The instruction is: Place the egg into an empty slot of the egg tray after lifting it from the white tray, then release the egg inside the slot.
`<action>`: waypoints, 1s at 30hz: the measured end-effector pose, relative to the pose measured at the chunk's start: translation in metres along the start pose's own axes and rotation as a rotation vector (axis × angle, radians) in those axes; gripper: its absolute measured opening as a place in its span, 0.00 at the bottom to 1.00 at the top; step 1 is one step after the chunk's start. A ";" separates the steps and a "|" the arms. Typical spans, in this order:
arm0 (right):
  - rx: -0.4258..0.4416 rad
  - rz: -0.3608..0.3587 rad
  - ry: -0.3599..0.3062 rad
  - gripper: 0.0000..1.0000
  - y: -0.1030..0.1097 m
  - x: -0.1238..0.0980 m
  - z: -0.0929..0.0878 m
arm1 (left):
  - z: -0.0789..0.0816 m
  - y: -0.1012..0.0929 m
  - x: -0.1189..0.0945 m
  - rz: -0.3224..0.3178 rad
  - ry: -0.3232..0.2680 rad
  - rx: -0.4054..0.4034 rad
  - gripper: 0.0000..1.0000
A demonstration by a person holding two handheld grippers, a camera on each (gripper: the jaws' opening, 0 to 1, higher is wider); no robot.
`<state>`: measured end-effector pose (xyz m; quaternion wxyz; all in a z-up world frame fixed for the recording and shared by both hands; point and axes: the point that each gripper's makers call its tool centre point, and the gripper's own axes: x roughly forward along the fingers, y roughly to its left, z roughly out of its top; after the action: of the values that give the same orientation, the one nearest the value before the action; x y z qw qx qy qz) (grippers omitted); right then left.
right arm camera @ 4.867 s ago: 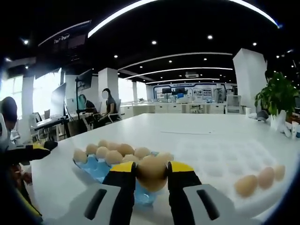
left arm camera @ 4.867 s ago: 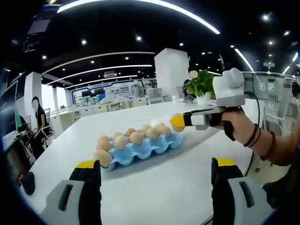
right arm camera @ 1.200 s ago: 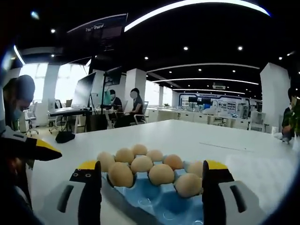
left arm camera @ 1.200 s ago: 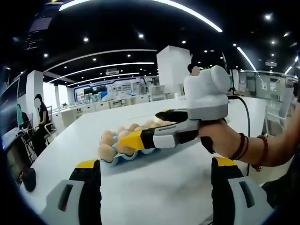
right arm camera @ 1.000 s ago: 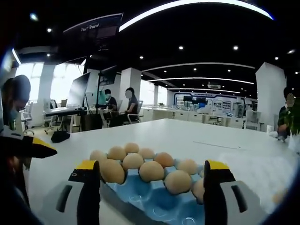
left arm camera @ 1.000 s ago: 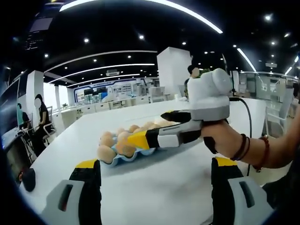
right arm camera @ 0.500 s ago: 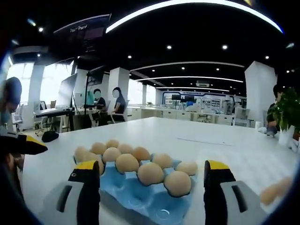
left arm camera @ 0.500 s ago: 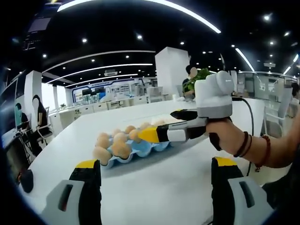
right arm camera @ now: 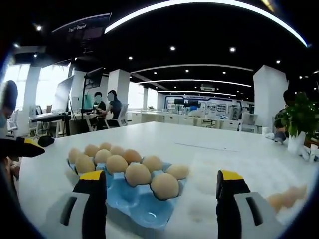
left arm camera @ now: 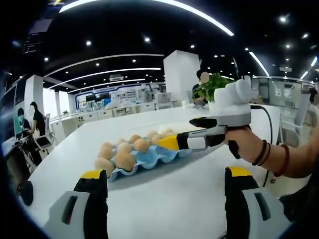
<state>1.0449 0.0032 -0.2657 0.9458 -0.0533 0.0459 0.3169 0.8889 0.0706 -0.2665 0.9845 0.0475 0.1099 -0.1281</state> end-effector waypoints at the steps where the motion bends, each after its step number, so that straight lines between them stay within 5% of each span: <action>1: -0.003 -0.007 0.005 0.95 -0.003 -0.001 -0.001 | 0.000 -0.001 0.001 -0.001 0.002 0.002 1.00; 23: 0.040 -0.178 0.032 0.89 -0.078 -0.025 -0.015 | 0.007 -0.009 0.015 -0.027 0.003 -0.004 1.00; 30: 0.020 -0.202 0.002 0.87 -0.086 -0.031 -0.008 | 0.008 -0.009 0.018 -0.024 0.004 -0.009 1.00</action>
<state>1.0716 -0.0849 -0.2632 0.9734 -0.0488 0.0444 0.2196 0.9047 0.0568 -0.2637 0.9829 0.0420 0.1130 -0.1391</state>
